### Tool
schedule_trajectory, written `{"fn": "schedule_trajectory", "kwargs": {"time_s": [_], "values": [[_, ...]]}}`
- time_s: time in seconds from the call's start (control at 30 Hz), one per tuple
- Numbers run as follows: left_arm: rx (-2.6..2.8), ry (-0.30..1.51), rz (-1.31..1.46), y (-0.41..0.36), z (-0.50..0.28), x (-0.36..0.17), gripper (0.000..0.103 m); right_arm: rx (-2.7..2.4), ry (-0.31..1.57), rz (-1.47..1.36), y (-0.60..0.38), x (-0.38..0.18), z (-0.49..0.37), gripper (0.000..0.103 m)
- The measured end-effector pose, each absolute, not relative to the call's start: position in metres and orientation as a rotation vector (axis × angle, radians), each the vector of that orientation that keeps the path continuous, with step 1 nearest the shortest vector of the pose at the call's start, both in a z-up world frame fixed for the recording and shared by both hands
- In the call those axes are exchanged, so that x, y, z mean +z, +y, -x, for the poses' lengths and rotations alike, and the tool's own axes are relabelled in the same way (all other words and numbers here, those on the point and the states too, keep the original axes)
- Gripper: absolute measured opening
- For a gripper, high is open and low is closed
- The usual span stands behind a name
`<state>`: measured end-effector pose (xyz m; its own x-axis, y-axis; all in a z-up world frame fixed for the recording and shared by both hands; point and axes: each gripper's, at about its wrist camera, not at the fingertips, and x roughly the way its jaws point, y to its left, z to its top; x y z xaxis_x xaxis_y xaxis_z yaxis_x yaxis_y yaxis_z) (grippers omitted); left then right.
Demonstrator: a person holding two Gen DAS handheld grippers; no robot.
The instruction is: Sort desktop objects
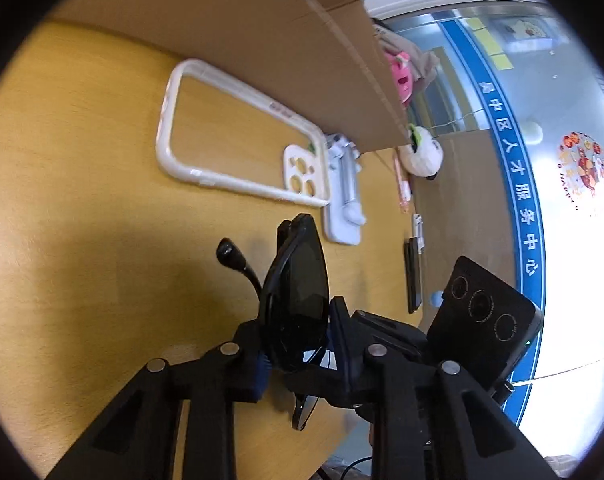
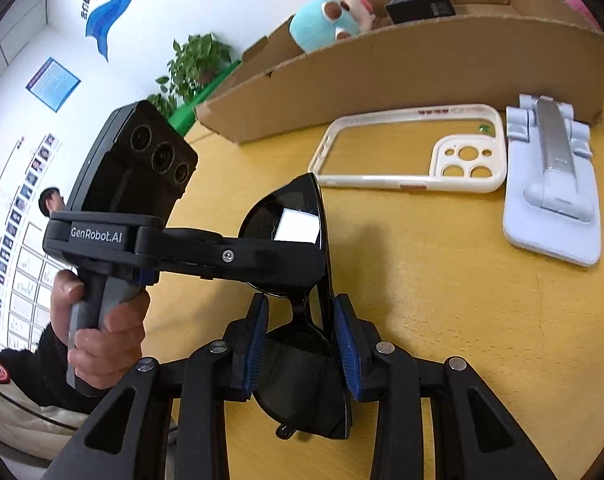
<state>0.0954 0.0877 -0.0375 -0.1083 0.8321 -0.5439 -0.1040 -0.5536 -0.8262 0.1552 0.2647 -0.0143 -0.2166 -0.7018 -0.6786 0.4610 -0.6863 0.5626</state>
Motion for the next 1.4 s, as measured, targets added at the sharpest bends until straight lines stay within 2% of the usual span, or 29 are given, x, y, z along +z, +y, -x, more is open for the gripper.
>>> {"fn": "schedule_trajectory", "kwargs": {"time_s": [0.33, 0.5, 0.7, 0.97, 1.17, 1.23, 1.4], "values": [[1.899, -0.621, 1.307, 0.094, -0.055, 0.064, 0.025, -2.13, -0.322, -1.054, 0.252, 0.067, -0.123, 0.036], [1.912, -0.487, 1.225, 0.119, 0.006, 0.119, 0.025, -2.247, -0.317, -0.946, 0.257, 0.117, -0.077, 0.036], [1.847, -0.46, 1.214, 0.146, 0.095, 0.145, 0.025, -2.315, -0.391, -0.93, 0.283, 0.149, -0.003, 0.036], [1.759, -0.535, 1.27, 0.179, 0.2, 0.128, 0.025, -2.389, -0.407, -1.032, 0.305, 0.149, 0.096, 0.036], [1.716, -0.611, 1.413, 0.201, 0.279, 0.068, 0.025, -2.383, -0.427, -1.221, 0.314, 0.105, 0.181, 0.036], [1.702, -0.622, 1.49, 0.209, 0.299, 0.041, 0.025, -2.376, -0.419, -1.3, 0.315, 0.083, 0.21, 0.029], [1.692, -0.664, 1.617, 0.219, 0.319, -0.007, 0.025, -2.384, -0.332, -1.493, 0.306, 0.046, 0.244, 0.027]]}}
